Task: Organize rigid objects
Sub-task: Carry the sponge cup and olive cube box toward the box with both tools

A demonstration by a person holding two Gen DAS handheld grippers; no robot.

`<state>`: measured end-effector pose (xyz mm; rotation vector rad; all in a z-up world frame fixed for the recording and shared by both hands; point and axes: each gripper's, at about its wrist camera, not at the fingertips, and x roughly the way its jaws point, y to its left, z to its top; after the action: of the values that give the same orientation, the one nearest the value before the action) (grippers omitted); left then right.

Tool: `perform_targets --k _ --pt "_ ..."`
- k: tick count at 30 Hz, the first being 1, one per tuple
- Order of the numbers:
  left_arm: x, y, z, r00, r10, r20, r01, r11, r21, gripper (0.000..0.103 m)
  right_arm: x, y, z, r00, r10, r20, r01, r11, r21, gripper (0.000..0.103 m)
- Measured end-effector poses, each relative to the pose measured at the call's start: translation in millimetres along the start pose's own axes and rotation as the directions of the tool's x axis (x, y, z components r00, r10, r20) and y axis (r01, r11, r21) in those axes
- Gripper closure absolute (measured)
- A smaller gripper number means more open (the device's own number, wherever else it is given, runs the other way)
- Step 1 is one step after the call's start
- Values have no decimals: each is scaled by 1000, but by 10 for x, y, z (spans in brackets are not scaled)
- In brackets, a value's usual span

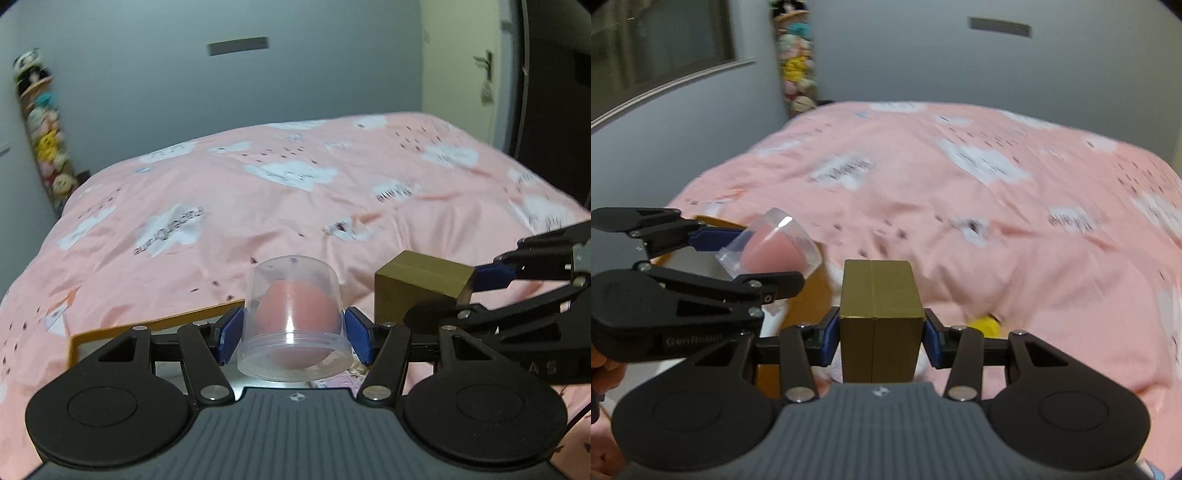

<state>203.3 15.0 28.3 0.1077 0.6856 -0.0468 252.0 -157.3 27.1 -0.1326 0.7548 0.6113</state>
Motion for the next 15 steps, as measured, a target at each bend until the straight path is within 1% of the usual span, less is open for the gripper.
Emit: perform_targets --k 4,8,11,15 --pt "-114 302 -48 1000 16 -2 -16 996 -93 34 0 281 141 999 47 20 -46 997 -64 58" --pt "-171 573 -166 999 36 -15 -38 986 -162 34 64 567 219 996 86 22 -83 989 -122 58" --pt "-158 763 -288 998 49 -46 -58 976 -211 34 160 785 237 993 119 1 -118 979 -166 58" --pt "-73 950 -487 995 36 -97 -60 963 -261 34 326 1009 225 991 125 -40 -131 966 -222 58"
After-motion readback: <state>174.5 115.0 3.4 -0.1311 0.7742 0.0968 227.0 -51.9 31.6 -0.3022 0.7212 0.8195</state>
